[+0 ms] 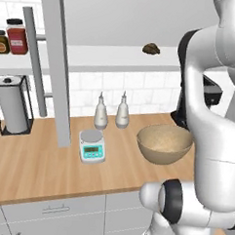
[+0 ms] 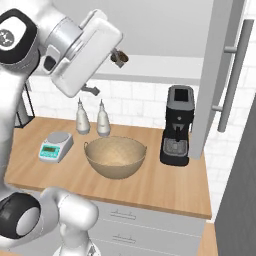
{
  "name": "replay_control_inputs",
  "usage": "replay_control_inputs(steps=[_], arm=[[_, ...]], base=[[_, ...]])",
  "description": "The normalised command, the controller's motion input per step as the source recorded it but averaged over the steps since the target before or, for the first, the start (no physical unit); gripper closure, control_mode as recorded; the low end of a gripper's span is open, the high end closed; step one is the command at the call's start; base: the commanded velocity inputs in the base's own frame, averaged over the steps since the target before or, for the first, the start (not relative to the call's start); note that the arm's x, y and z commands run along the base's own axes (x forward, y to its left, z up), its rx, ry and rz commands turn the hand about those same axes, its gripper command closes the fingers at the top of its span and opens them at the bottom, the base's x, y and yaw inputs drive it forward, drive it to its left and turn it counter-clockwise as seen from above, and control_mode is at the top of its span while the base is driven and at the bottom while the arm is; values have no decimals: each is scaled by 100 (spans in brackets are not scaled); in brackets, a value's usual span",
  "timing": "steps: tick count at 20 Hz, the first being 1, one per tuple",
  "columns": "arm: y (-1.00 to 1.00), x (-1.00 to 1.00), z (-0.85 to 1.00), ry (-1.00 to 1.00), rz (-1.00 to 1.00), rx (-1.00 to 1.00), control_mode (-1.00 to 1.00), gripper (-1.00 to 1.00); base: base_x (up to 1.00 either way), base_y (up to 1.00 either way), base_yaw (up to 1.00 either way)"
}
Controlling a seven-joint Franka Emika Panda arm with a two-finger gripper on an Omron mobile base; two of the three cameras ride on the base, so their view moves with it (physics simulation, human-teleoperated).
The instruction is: Open the cabinet, pick up the bread from the cabinet and place it in the basket. Then move the basket to the dining counter.
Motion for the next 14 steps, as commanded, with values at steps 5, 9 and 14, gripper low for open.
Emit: replay_control_inputs(steps=[5,9,14], arm=[[76,-35,-4,21,81,-14,-100,-100],[4,-11,-23,10,91,-18,-100,-100],[-2,-1,-1,24,82,-24,-100,-100]], base=[[0,0,0],[0,0,0],[0,0,0]])
